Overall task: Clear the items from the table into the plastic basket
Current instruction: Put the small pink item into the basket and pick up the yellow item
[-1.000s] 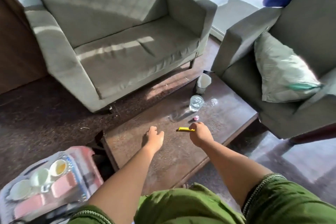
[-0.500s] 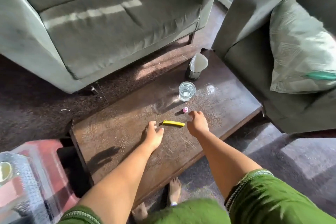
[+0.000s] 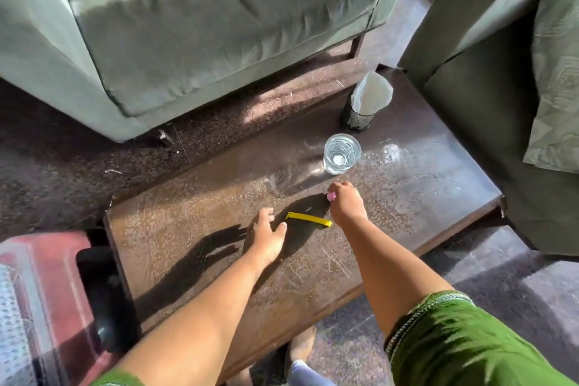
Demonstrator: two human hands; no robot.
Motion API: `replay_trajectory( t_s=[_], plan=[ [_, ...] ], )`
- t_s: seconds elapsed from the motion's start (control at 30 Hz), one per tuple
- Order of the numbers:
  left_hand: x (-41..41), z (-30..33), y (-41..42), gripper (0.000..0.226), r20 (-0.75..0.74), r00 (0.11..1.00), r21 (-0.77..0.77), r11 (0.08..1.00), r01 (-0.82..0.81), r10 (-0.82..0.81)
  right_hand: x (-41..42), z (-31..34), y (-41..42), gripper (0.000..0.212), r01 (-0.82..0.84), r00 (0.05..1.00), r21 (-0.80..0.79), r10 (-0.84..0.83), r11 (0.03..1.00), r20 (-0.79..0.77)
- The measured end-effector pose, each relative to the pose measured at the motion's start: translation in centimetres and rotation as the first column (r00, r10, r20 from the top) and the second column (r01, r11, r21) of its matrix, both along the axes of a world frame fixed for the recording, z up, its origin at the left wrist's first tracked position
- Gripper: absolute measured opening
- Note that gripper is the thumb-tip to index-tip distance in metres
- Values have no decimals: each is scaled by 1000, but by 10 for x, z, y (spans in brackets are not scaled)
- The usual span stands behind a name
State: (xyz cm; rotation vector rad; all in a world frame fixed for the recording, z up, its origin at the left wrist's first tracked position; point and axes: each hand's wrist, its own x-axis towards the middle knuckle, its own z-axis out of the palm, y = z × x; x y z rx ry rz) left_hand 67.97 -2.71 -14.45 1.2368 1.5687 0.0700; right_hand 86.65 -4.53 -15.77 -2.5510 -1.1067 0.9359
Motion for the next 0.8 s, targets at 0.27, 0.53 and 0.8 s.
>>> replay_trajectory(
  t_s=[0.27, 0.53, 0.8],
  plan=[
    [-36, 42, 10, 46, 35, 995, -19, 996, -88, 89, -55, 65, 9, 22, 58, 994, 104, -47, 993, -101],
    [-116, 137, 16, 47, -65, 996, 186, 981, -44, 57, -162, 163, 30, 27, -128, 960, 158, 162, 979, -227],
    [-292, 171, -12, 43, -303, 934, 348, 934, -75, 188, -295, 202, 40, 17, -331, 915, 117, 348, 937, -202]
  ],
)
